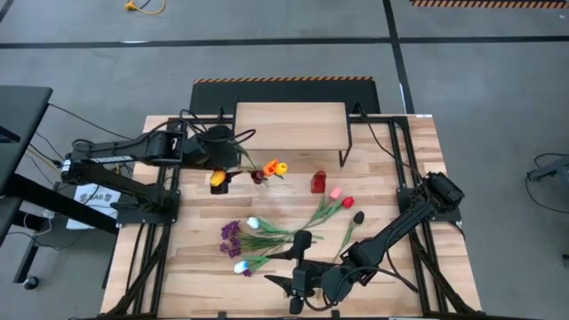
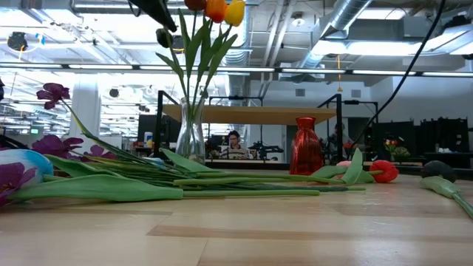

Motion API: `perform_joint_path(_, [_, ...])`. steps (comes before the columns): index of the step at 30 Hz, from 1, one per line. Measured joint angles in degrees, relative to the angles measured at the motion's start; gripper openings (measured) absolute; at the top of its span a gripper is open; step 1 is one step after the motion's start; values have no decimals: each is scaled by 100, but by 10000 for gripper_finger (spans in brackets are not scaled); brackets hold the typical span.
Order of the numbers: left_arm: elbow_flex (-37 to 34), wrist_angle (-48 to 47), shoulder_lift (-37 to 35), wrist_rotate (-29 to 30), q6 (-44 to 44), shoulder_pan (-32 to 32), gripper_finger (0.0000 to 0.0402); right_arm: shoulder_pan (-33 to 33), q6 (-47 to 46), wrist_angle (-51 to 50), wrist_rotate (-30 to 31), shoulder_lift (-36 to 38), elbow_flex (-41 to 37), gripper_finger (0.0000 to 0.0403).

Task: Pick and place flowers into a vace then onto a shelf
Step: Put the yellow tulip into the transparent vase

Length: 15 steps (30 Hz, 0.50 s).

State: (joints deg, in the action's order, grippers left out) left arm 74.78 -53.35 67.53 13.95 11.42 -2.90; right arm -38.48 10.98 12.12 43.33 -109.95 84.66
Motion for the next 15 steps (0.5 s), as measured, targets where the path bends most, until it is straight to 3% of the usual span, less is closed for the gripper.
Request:
perform_joint_path(6, [275, -300, 461, -152, -2, -232, 261, 0, 0, -15, 0, 0, 0, 216])
perform_joint_path(15, [1837, -1682, 1498, 25, -160, -212, 261, -52, -45, -261, -4, 0, 0, 216])
